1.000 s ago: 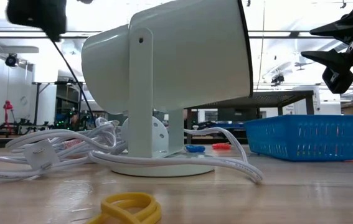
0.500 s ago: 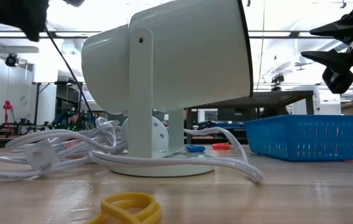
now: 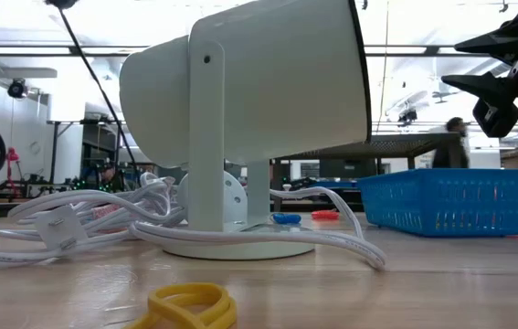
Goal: Pick & Place Office Desk Supplies
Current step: Put the yellow rubber band into the blue bin
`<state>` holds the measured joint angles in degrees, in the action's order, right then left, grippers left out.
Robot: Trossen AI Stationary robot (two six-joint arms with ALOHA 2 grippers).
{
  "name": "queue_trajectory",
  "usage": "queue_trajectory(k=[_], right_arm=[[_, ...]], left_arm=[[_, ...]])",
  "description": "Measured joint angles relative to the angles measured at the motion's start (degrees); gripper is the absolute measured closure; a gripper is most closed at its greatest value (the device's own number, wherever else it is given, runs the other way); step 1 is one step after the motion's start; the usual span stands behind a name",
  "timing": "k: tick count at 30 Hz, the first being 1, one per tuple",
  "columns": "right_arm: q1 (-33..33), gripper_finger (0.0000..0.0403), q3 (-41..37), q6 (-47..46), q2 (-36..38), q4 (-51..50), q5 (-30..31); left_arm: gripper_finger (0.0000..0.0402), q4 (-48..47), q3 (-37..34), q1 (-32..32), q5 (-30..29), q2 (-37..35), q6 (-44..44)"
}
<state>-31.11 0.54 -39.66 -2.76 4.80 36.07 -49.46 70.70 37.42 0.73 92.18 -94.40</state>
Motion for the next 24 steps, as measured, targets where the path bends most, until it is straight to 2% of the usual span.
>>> queue_trajectory(k=[6, 12, 18, 24], right_arm=[[0.0, 0.0218, 0.0, 0.0, 0.0, 0.0, 0.0], [0.0, 0.0218, 0.0, 0.0, 0.0, 0.0, 0.0], [0.0, 0.0218, 0.0, 0.0, 0.0, 0.0, 0.0], [0.0, 0.0218, 0.0, 0.0, 0.0, 0.0, 0.0]], left_arm=[[0.0298, 4.9, 0.0, 2.9, 0.2, 4.1, -5.8], [0.0297, 5.9, 0.0, 3.9, 1.0, 7.4, -12.1], [0.0297, 8.9, 0.0, 3.9, 1.4, 10.6, -11.9], [0.0297, 12.2, 0.0, 3.8, 6.0, 14.3, -11.8]])
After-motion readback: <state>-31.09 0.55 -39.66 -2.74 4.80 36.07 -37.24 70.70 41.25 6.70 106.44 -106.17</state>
